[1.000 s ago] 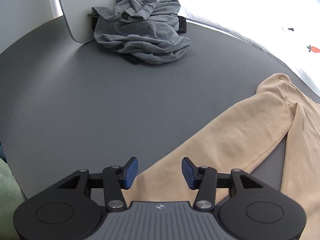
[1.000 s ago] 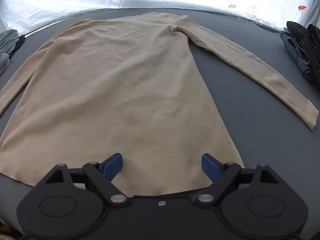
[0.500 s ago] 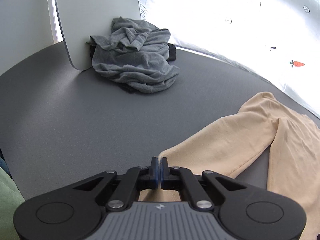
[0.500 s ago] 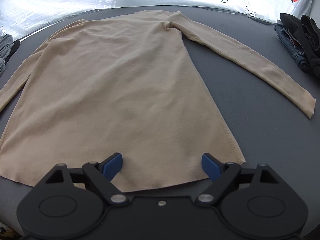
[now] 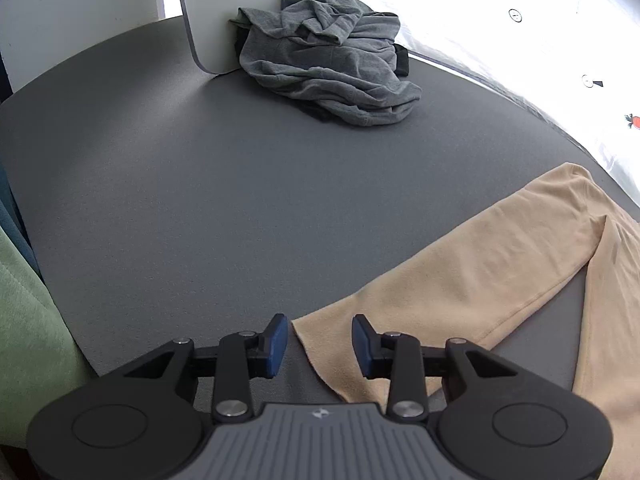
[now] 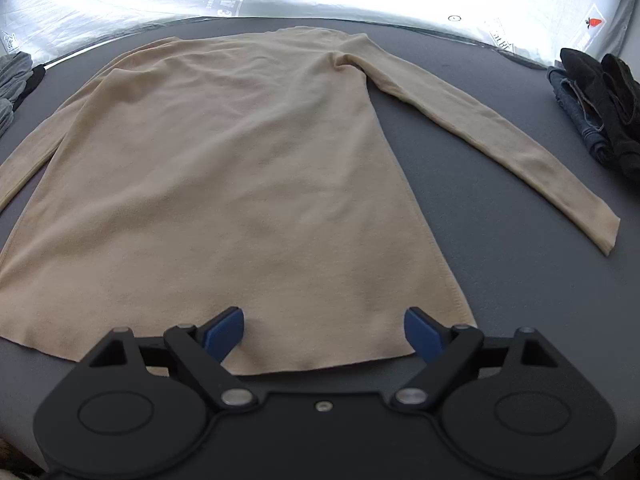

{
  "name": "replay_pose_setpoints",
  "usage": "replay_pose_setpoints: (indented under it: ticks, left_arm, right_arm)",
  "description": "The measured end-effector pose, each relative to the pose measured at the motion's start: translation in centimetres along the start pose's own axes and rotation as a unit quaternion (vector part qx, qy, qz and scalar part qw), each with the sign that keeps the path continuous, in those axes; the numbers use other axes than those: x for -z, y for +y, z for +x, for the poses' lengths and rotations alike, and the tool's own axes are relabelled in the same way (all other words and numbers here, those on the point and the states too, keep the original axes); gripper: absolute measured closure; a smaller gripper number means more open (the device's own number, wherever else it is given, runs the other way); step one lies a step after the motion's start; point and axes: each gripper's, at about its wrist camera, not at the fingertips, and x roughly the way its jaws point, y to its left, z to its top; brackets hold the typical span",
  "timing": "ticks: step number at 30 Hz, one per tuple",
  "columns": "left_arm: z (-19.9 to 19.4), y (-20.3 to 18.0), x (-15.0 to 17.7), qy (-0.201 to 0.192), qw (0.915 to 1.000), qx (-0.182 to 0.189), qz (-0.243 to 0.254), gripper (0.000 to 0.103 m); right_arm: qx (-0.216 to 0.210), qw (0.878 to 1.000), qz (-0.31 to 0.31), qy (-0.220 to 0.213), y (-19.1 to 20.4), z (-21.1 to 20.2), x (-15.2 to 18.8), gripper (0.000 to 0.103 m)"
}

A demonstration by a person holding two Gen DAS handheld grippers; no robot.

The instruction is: Fold clothes

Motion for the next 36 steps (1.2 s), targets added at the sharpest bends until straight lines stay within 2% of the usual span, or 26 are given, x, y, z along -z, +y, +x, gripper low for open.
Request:
replay_pose_setpoints:
  ticks: [3,5,7,9,10,11,13,14,16,17,18,19,23,26,29,30,32,33,34,35,36]
  left_arm:
    - [-0.7,-1.8,0.5,0.027,0.9954,0.091,0.008,0.065]
    - [-0.9,-4.0,1.2,0.057,0.9853,0.158,0.031,0.065]
    - [-0.7,-6.9,2.1,0.082,0.9750,0.192,0.075,0.064]
    - [-0.4,-9.6,3.0,0.101,0.9659,0.204,0.123,0.061]
    - [-0.2,-10.9,3.3,0.110,0.9614,0.210,0.140,0.061]
    - [0.1,-11.7,3.8,0.123,0.9565,0.222,0.145,0.061]
    - [0.9,-13.4,4.7,0.147,0.9458,0.245,0.155,0.061]
    - [1.5,-14.0,5.2,0.149,0.9476,0.239,0.151,0.064]
    - [1.1,-14.9,5.7,0.136,0.9536,0.220,0.154,0.073]
    - [1.0,-15.1,5.9,0.138,0.9541,0.219,0.151,0.103]
    - [1.0,-15.3,6.1,0.139,0.9546,0.218,0.148,0.101]
    - [0.9,-15.3,6.2,0.139,0.9561,0.217,0.140,0.101]
    - [-0.4,-14.7,6.0,0.140,0.9574,0.223,0.120,0.101]
    - [-0.7,-13.9,6.2,0.156,0.9557,0.227,0.103,0.101]
    - [0.6,-13.8,7.3,0.174,0.9570,0.212,0.094,0.100]
    - [0.6,-13.8,7.3,0.172,0.9575,0.213,0.092,0.097]
    - [0.4,-13.6,7.0,0.172,0.9566,0.216,0.092,0.096]
    - [0.1,-13.5,6.9,0.167,0.9574,0.214,0.098,0.089]
    - [-0.3,-13.4,6.7,0.159,0.9601,0.205,0.105,0.084]
    - [-0.8,-13.0,6.6,0.148,0.9635,0.194,0.110,0.070]
    - [-1.2,-12.5,6.4,0.138,0.9668,0.184,0.111,0.062]
  right_arm:
    - [0.024,0.999,0.024,-0.019,-1.6,-0.9,-0.2,0.015]
    - [0.032,0.997,0.063,-0.021,-3.6,-1.0,-0.2,0.015]
    - [0.032,0.996,0.084,-0.012,-5.2,-0.4,0.1,0.021]
    - [0.037,0.996,0.080,0.001,-6.1,0.2,0.4,0.029]
    - [0.032,0.997,0.075,0.005,-6.3,0.5,0.6,0.036]
    - [0.028,0.997,0.070,0.009,-6.5,0.7,0.7,0.043]
    - [0.013,0.998,0.063,0.008,-6.6,0.9,0.9,0.051]
    - [0.005,0.998,0.060,0.006,-6.7,0.9,0.9,0.058]
    - [-0.008,0.999,0.051,0.001,-6.5,0.8,0.9,0.066]
    - [-0.007,0.999,0.035,-0.003,-6.1,0.8,0.9,0.075]
    - [-0.005,1.000,0.016,-0.008,-5.8,0.8,0.9,0.082]
    - [-0.003,1.000,0.003,-0.011,-5.6,0.7,1.0,0.098]
    - [0.000,1.000,0.010,-0.025,-6.7,-0.1,0.9,0.101]
    - [-0.008,0.999,0.040,-0.033,-8.6,-0.9,0.8,0.101]
    - [-0.007,0.999,0.042,-0.021,-9.3,-0.6,1.0,0.101]
    - [-0.005,0.999,0.039,-0.012,-9.1,-0.2,1.0,0.101]
    - [0.003,0.999,0.033,0.003,-8.8,0.4,0.9,0.099]
    - [0.009,0.999,0.033,0.007,-8.7,0.6,0.8,0.099]
    - [0.017,0.999,0.031,0.010,-8.5,0.6,0.6,0.092]
    - [0.028,0.999,0.026,0.007,-8.2,0.4,0.4,0.081]
    - [0.040,0.999,0.018,-0.002,-7.7,-0.1,0.2,0.072]
